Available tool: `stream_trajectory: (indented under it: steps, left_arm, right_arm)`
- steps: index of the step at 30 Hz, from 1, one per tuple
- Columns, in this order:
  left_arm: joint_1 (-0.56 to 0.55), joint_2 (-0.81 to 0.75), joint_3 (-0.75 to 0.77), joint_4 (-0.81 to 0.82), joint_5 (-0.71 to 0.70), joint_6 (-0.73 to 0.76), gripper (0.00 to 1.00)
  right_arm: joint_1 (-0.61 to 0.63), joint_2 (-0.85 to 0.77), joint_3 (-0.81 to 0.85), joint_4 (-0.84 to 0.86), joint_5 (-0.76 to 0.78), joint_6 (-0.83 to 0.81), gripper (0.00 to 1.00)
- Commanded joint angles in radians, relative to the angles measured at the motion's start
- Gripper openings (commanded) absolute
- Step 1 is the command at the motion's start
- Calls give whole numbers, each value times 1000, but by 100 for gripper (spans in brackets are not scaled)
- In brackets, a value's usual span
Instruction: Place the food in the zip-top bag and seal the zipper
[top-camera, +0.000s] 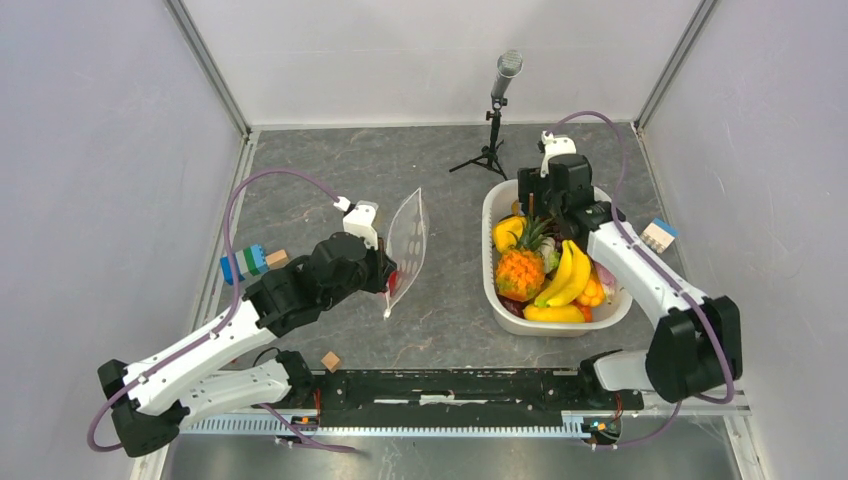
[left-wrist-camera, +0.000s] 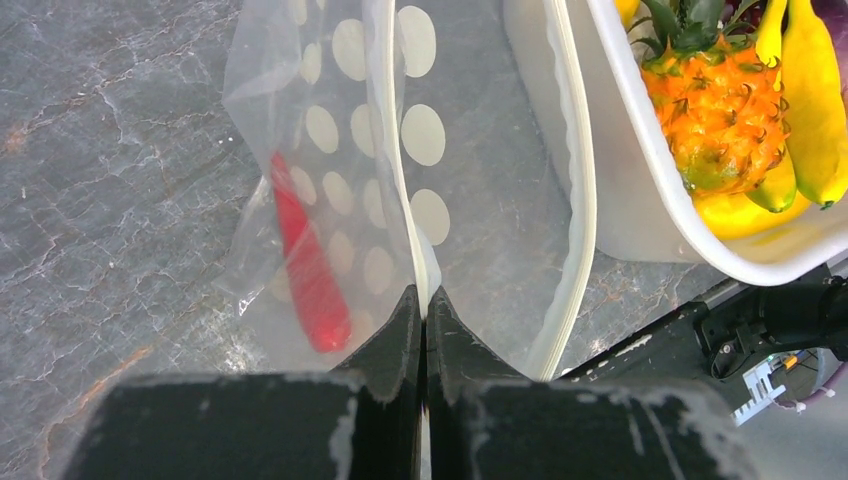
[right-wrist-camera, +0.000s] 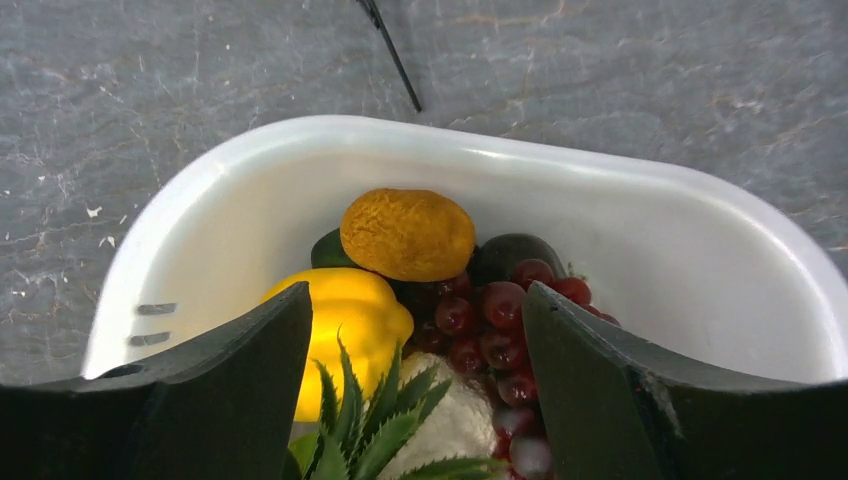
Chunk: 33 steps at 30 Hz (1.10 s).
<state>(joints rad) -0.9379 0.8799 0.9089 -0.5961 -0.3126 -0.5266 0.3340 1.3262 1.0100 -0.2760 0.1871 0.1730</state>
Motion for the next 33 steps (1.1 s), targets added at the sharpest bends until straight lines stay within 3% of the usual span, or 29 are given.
stream_trajectory:
  steps: [1,11,16,23,33]
  left_arm:
    - [2,-18,-9,31,-3,-9,4]
    - [4,-14,-17,35,-16,7,5]
    - [4,-7,-16,35,-16,12,5]
    - [4,-1,-16,38,-9,13,5]
    - [4,-1,-21,42,-5,8,5]
  right_arm:
    - [-51,63,57,25,-135,23,82]
    - [-59,241,128,10,-153,6,79]
    - [-59,278,133,10,-178,4,72]
    - [-59,239,126,35,-184,-12,46]
    - [-59,58,65,97,-197,-34,45]
